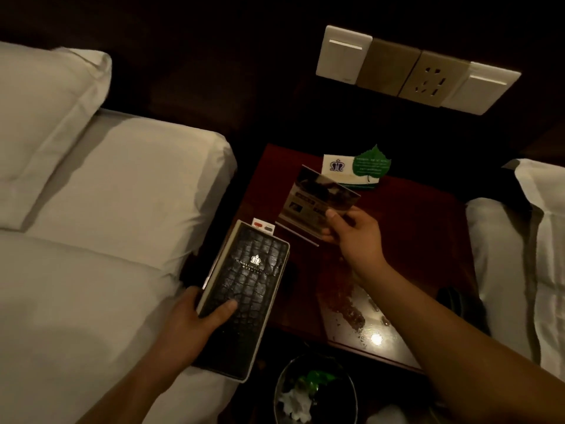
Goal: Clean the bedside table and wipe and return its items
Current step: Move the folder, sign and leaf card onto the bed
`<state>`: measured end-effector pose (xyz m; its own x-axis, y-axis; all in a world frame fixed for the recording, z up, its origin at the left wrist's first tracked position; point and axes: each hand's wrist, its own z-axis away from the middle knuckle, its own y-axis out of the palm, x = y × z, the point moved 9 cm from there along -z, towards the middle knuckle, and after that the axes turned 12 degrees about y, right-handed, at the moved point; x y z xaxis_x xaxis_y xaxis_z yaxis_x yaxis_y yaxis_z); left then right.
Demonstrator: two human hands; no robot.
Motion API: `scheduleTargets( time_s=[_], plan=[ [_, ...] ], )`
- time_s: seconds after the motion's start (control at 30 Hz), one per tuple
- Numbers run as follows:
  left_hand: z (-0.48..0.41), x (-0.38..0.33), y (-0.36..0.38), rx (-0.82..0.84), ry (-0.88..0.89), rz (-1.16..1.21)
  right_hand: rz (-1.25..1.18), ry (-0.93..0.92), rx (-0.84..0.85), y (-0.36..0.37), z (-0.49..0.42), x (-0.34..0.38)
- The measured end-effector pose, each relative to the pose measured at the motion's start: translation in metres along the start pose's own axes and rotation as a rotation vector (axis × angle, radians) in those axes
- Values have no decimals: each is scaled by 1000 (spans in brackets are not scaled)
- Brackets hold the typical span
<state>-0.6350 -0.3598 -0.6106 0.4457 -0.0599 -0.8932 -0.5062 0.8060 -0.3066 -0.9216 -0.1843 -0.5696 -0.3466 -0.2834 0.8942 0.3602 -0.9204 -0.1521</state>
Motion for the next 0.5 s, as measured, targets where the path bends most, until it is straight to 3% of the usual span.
scheduleTargets(
  time_s=[0.5],
  plan=[
    [138, 60, -146, -516, -151, 54, 137, -5, 354, 176, 105, 10]
  ],
)
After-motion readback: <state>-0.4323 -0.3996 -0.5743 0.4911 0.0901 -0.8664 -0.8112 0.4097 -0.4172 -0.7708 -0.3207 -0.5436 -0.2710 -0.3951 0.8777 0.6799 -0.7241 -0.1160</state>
